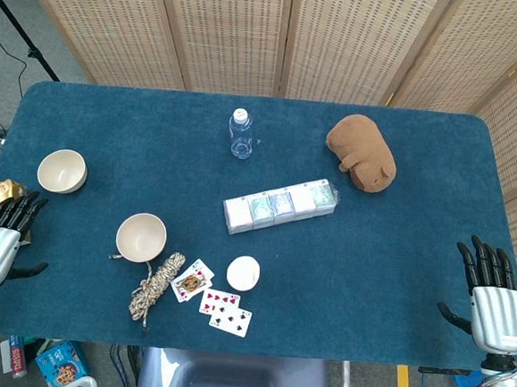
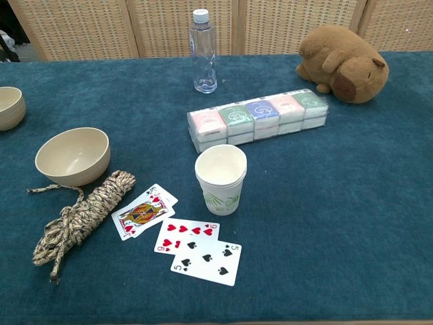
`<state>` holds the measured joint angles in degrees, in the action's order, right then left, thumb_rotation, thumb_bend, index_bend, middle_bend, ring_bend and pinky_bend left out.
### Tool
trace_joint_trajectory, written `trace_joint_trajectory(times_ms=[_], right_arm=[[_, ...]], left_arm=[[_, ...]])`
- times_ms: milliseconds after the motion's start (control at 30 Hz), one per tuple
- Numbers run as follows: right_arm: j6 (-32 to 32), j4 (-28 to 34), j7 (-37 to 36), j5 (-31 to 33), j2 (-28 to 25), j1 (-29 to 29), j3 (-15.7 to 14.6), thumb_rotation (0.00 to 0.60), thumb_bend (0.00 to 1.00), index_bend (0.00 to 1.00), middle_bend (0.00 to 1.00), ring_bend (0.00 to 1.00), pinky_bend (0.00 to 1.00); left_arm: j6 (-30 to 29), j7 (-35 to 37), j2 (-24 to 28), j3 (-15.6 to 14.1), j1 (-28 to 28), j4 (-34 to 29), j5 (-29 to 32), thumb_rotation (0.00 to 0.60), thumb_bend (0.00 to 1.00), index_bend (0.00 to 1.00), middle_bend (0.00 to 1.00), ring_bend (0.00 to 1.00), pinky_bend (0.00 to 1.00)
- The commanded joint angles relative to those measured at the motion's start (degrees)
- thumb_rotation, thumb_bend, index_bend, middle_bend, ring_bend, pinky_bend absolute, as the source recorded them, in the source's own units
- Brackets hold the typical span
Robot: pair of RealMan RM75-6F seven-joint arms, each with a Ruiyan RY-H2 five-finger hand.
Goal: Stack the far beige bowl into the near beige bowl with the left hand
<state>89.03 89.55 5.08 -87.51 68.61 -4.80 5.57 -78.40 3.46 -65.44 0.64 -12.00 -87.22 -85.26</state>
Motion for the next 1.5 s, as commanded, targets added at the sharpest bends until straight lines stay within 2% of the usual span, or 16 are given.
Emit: trace_joint_trajectory(times_ms=[33,367,467,567,767,933,1033,1267,1367,1500], right_arm=[[0.0,0.1,-0.1,0.0,-0.1,0.1,-0.1,0.600,0.00,0.00,0.00,0.00,0.00],[0.2,0.4,-0.7,0.4,-0.7,0.5,0.0,0.600,0.00,0.00,0.00,0.00,0.00],[-0.2,0.4,-0.7,0.5,-0.8,0.4,-0.2,0.600,0.00,0.00,0.00,0.00,0.00],[-0.6,0.5,-0.5,0.4,-0.7,0.2,-0.3,0.600,0.00,0.00,0.00,0.00,0.00],[-2.5,0.5,-0.2,1.2,-0.6,-0.2,-0.6,0.600,0.00,0.00,0.00,0.00,0.00],[-3.6,0.6,0.0,2.8,-0.8,-0.4,-0.3,0.600,0.00,0.00,0.00,0.00,0.00],[-3.8,0.5,0.0,3.3,-0.8,-0.5,-0.1,0.600,0.00,0.00,0.00,0.00,0.00],[-4.7,0.1,-0.1,4.0,-0.7,-0.7,0.0,0.600,0.00,0.00,0.00,0.00,0.00],[-4.7,0.0,-0.2,4.1,-0.7,-0.7,0.0,0.600,0.00,0.00,0.00,0.00,0.00],[-4.9,-0.1,-0.4,4.3,-0.7,-0.7,0.0,0.600,0.00,0.00,0.00,0.00,0.00]], left_arm=[[0.6,-0.2,-0.2,0.1,-0.2,0.1,0.2,0.600,0.12,0.00,0.00,0.00,0.00],[2.2,-1.0,-1.2,0.7,-1.0,0.9,1.1,0.600,0.13,0.00,0.00,0.00,0.00],[3.9,0.5,-2.2,1.6,-1.8,3.2,2.7,0.600,0.14,0.00,0.00,0.00,0.00],[7.5,2.9,-3.1,2.9,-3.2,6.0,5.6,0.600,0.14,0.00,0.00,0.00,0.00],[15.2,6.6,-5.7,7.3,-7.5,11.9,12.2,0.600,0.17,0.00,0.00,0.00,0.00],[24.2,6.6,-8.3,10.3,-11.6,17.6,19.6,0.600,0.20,0.00,0.00,0.00,0.00],[27.1,5.4,-9.8,11.2,-13.1,20.7,22.5,0.600,0.20,0.01,0.00,0.00,0.00],[33.1,4.6,-13.5,12.2,-15.9,27.1,26.8,0.600,0.23,0.08,0.00,0.00,0.00],[36.5,5.0,-15.9,12.3,-17.1,31.5,28.2,0.600,0.25,0.14,0.00,0.00,0.00],[37.6,6.1,-18.6,12.6,-18.3,35.7,27.7,0.600,0.28,0.25,0.00,0.00,0.00]])
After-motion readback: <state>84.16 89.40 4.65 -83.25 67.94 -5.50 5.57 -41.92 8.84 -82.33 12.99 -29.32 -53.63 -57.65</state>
